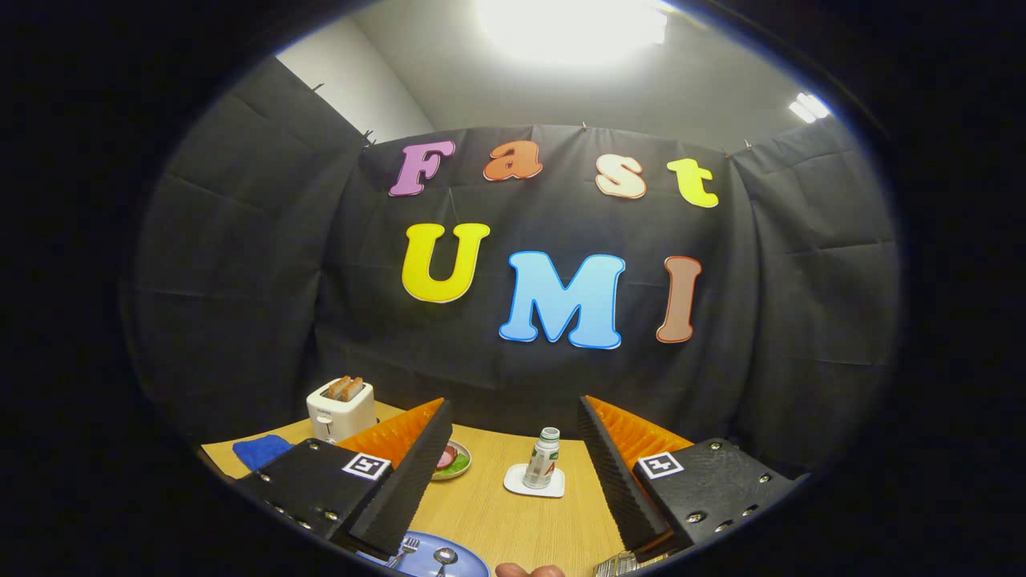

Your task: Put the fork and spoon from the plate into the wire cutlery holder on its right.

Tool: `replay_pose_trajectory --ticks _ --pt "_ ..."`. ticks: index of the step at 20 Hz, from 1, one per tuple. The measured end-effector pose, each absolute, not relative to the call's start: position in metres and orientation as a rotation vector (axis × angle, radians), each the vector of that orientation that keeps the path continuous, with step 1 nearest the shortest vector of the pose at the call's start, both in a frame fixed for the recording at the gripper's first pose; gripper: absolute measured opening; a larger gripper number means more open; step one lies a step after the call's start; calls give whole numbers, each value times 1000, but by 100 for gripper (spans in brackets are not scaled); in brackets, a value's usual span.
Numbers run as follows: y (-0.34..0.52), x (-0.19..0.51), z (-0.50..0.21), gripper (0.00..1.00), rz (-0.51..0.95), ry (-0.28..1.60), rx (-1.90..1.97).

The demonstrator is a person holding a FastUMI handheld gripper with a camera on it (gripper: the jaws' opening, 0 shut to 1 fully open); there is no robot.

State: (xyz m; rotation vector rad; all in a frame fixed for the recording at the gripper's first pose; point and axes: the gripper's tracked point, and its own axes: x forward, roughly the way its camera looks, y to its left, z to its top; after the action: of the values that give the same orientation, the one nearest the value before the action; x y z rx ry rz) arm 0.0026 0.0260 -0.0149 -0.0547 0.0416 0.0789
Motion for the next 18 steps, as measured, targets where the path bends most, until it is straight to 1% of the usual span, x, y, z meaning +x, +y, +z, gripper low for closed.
replay_pose_trajectory --ticks 4,18 --pt "39 -2 -36 96 118 107 -61" --pt "80 -34 -158 97 242 508 -87"
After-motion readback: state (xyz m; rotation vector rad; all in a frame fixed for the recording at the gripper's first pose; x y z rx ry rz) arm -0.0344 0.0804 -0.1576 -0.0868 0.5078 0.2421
